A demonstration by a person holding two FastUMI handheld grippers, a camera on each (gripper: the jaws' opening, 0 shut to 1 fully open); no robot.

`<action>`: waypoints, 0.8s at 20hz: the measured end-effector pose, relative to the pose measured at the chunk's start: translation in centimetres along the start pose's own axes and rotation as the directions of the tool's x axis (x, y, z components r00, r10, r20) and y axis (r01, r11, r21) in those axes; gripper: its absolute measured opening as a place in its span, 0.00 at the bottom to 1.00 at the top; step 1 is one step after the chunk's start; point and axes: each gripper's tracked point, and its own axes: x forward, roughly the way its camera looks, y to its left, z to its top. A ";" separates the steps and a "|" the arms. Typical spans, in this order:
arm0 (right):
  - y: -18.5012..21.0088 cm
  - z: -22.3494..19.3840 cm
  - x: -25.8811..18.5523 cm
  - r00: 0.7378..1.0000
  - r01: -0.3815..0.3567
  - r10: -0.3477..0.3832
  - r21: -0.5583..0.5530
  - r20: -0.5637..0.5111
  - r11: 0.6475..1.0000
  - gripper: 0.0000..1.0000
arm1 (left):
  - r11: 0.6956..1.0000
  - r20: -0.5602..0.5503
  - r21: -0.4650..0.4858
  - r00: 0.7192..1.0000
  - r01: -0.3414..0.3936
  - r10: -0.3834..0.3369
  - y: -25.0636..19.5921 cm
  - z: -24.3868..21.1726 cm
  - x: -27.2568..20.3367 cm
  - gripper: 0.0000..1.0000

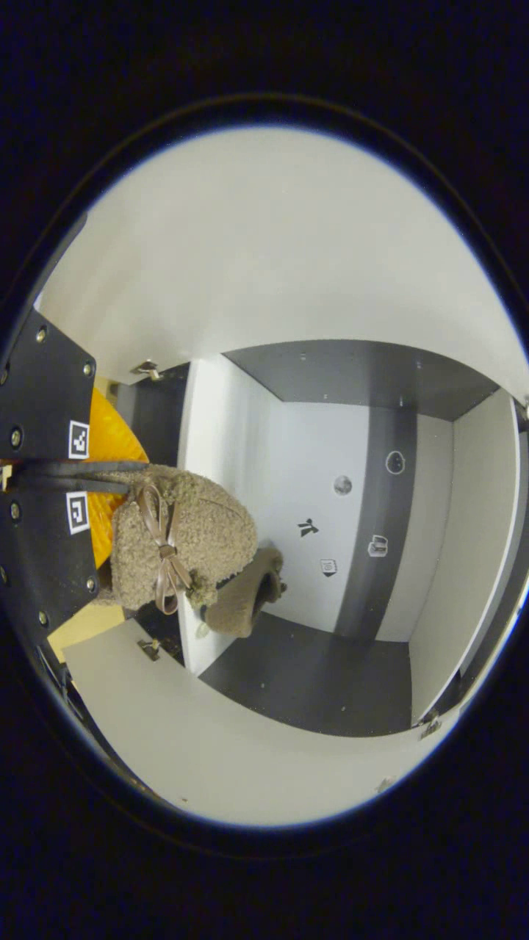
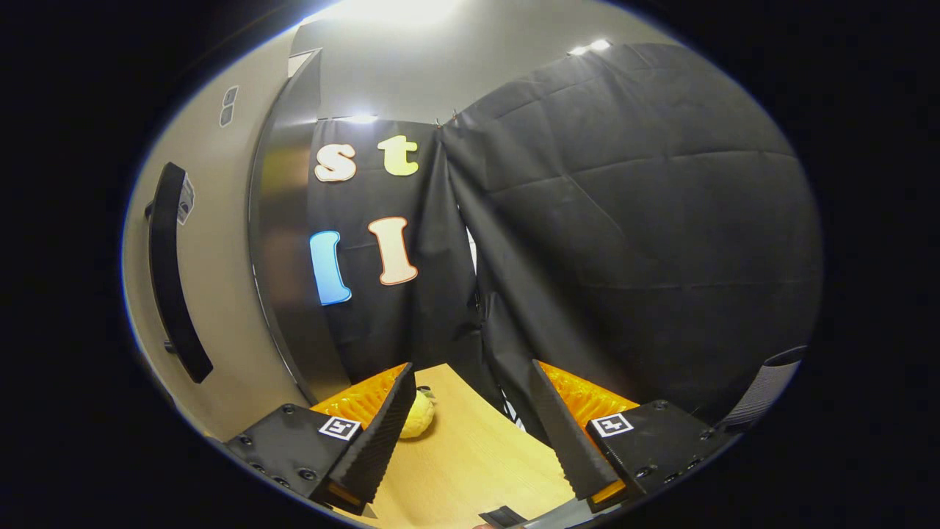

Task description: Grab one shoe with the right hand and put it into the shoe cabinet, grab the other shoe with the left hand and put it into the shoe cabinet; then close the right door with the right hand and the left door with the left hand.

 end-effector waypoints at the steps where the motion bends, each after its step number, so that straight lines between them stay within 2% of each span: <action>1: -0.2 0.2 -0.2 1.000 0.007 -0.007 0.000 0.004 1.000 0.98 | 1.000 0.013 0.011 1.000 -0.002 0.002 0.1 0.2 0.1 0.01; 5: -1.4 0.2 -1.6 0.999 0.042 -0.042 0.000 0.013 0.999 0.98 | 0.999 0.058 -0.015 0.998 0.031 -0.030 -0.1 2.5 -0.2 0.01; 10: -3.3 0.0 -3.5 0.992 0.126 -0.126 -0.006 0.019 0.992 0.98 | 1.000 0.113 0.013 0.994 0.009 -0.011 1.5 6.9 -1.3 0.01; 11: -4.0 0.1 -3.9 0.986 0.163 -0.163 -0.013 0.026 0.987 0.98 | 1.000 0.119 0.008 0.993 0.009 -0.010 1.9 7.8 -0.7 0.01; 12: -4.6 0.2 -4.4 0.980 0.195 -0.195 -0.012 0.032 0.981 0.92 | 1.000 0.126 0.003 0.992 0.011 -0.011 1.9 8.4 1.3 0.01; 13: -4.9 0.4 -4.8 0.977 0.212 -0.212 -0.001 0.037 0.977 0.98 | 1.000 0.133 0.001 0.991 0.013 -0.013 1.9 9.0 2.6 0.01; 16: -5.4 0.1 -6.2 0.973 0.227 -0.228 0.026 0.035 0.974 0.98 | 1.000 0.156 0.014 0.988 -0.012 0.010 2.6 11.0 6.1 0.01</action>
